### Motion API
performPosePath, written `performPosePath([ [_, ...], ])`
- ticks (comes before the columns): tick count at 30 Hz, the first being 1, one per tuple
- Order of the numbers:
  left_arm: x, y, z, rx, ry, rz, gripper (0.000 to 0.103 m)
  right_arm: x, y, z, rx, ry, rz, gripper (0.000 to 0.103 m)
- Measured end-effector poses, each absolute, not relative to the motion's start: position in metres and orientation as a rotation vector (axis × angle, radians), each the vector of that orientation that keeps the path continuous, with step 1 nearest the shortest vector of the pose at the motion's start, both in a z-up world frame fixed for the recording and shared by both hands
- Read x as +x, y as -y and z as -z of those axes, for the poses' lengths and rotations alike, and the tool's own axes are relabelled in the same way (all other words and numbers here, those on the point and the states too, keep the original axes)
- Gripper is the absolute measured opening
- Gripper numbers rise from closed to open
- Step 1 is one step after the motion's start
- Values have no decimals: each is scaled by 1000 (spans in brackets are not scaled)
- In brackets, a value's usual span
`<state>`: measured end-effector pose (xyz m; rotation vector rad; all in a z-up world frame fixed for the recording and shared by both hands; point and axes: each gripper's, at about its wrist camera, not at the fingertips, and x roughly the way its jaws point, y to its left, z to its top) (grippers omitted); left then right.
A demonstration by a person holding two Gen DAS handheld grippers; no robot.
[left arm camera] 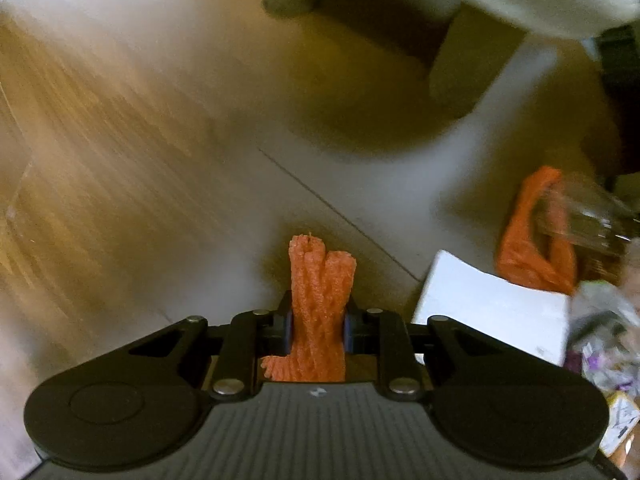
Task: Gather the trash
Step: 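Lift orange net in left tool while right tool lifts juice carton toward wastebasket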
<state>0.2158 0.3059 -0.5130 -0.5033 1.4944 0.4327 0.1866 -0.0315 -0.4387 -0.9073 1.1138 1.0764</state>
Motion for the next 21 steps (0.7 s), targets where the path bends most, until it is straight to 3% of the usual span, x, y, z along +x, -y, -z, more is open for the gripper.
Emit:
performPosePath([
  [21,211,-234,194,-395,-1018,-142,21,182,95,159,-397,-762,-704,42],
])
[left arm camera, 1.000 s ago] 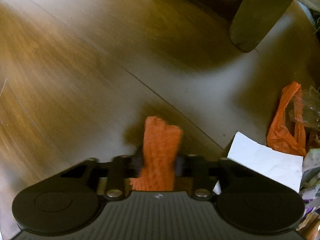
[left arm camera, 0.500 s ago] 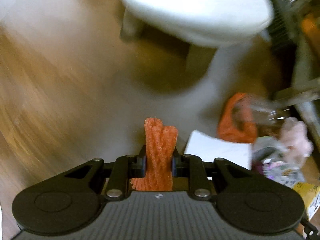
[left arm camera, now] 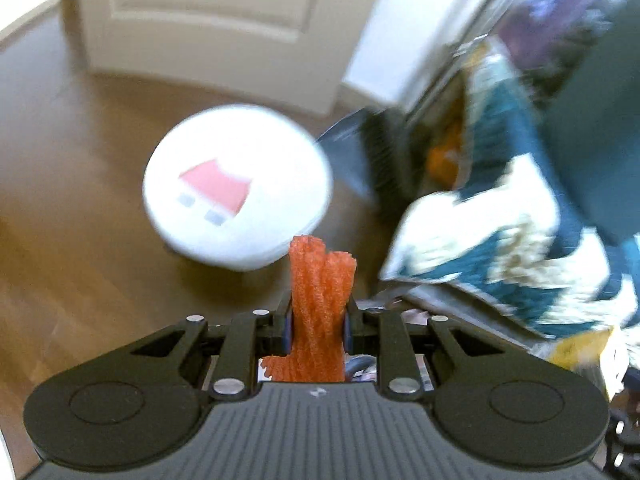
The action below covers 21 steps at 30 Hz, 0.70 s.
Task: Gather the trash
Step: 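Lift orange net in left tool while right tool lifts juice carton toward wastebasket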
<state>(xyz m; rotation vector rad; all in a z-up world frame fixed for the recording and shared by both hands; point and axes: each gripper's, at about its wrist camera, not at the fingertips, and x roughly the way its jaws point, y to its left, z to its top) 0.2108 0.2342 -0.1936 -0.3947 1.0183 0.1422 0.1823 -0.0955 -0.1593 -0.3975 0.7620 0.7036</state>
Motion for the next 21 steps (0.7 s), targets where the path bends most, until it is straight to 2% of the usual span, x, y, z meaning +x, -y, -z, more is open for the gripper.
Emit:
performPosePath([
  [11,202,-148,54,-274,-834,56,21,179,145,7,-278,-527,-578,42],
  [21,239,-74,-80,-141,-645,187,21,228,183,-119,-192,-304,-469,42],
])
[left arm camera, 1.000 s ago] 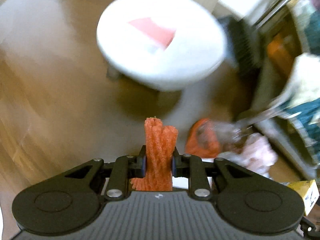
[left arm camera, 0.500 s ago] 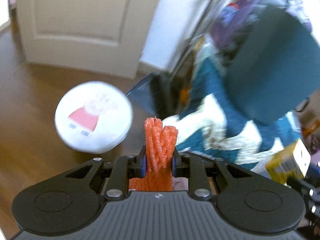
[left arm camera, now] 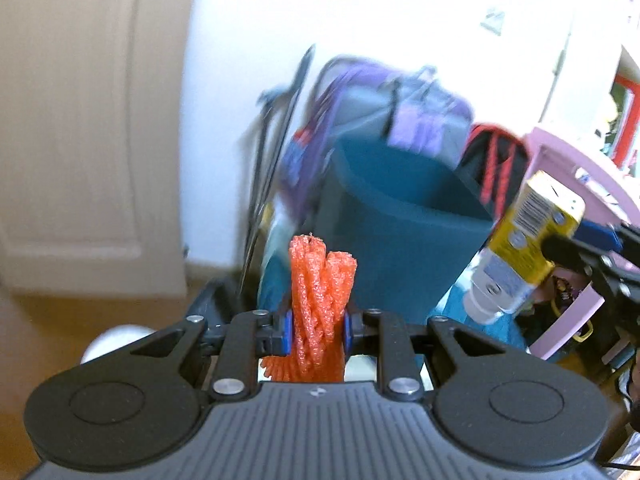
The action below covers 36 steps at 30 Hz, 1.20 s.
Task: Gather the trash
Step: 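Lift orange net in left tool while right tool lifts juice carton toward wastebasket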
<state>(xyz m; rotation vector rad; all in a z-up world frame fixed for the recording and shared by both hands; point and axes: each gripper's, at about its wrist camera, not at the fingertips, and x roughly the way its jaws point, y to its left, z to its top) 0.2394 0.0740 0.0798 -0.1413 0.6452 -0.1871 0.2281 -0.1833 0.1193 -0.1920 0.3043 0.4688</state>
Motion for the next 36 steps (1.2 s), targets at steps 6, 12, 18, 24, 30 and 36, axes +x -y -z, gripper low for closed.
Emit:
performPosePath([
  [6,284,-30,-146,-114,-561,266,21,269,194,-160,-181,-232,-405,42],
  [12,341,10,-156,-73,-587,290,22,309,200,-150,-192,-252,-365,41],
  [18,392,33,-131,-58,-666,273,22,355,204,-120,-178,-343,-348,41],
  [24,435,48,-92,-47,-770,270,22,379,210,-86,-172,-465,-355,41],
  [30,459,65,-64,9,-844,279,22,388,206,-63,-202,-559,-378,42],
  [36,471,74,-51,73,-889,280,22,397,204,-52,-221,-630,-386,42],
])
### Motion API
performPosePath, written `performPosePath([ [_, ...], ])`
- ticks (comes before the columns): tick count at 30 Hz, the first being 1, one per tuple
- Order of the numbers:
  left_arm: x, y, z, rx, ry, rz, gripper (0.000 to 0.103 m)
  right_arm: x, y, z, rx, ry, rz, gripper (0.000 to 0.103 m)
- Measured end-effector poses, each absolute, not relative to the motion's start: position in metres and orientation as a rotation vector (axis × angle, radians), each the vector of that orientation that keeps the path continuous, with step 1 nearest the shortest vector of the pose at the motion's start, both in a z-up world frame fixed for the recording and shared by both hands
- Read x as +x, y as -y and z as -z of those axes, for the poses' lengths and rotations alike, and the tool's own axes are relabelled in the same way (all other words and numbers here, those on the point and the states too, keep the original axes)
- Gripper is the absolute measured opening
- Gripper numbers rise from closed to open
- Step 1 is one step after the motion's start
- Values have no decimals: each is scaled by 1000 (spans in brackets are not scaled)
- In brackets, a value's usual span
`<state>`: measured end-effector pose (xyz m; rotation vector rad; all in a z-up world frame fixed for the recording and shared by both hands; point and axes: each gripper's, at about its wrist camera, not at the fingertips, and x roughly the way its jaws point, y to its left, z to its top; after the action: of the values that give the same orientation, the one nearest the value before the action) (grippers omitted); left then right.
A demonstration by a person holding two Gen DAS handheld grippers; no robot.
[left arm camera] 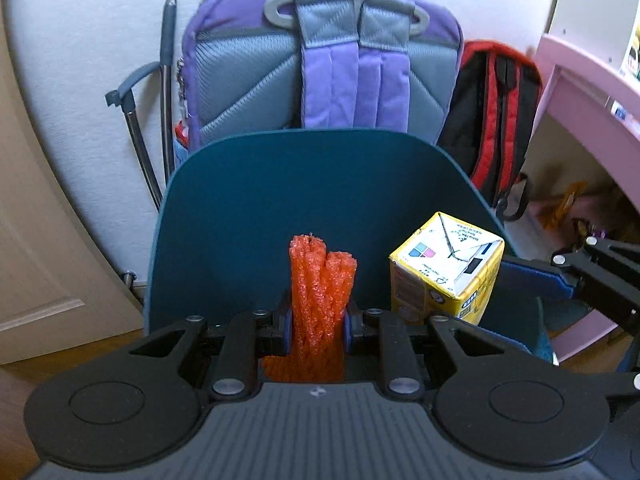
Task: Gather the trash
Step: 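Lift orange net in left tool while right tool lifts juice carton toward wastebasket, then open left tool over wastebasket while right tool opens, dropping carton inside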
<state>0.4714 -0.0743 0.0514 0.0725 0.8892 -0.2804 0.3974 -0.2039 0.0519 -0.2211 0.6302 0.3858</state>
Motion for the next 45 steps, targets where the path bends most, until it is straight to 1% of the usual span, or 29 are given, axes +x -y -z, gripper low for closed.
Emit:
performPosePath([
  [12,483,87,-35,130,-969,314,23,410,205,-42,-218,-722,-391,44],
  [14,484,87,-33,121,-982,325,30,411,207,-42,-208,-726,-393,44],
  [16,483,87,-32,124,-982,321,34,412,209,-41,-200,-733,-390,44],
  [17,483,87,-32,126,-981,315,41,412,210,-41,-197,-734,-388,44],
  [18,483,87,-31,129,-980,304,45,412,211,-41,-197,-735,-386,44],
  [20,482,85,-31,133,-973,282,59,412,214,-41,-195,-740,-385,44],
  [22,483,80,-31,114,-972,284,63,413,216,-41,-188,-749,-387,44],
  [33,474,79,-36,93,-955,305,64,410,217,-45,-217,-774,-404,46],
  [37,469,78,-42,67,-940,320,69,406,218,-50,-225,-768,-392,46],
  [39,464,77,-46,58,-931,325,70,403,220,-54,-218,-760,-392,47],
  [40,462,77,-48,55,-925,321,72,401,221,-56,-215,-757,-392,47],
  [41,460,76,-50,51,-924,312,78,398,222,-58,-211,-750,-390,47],
  [42,457,75,-53,45,-921,307,80,395,223,-60,-208,-742,-386,47],
  [45,446,71,-62,32,-898,317,80,384,227,-67,-198,-723,-385,47],
])
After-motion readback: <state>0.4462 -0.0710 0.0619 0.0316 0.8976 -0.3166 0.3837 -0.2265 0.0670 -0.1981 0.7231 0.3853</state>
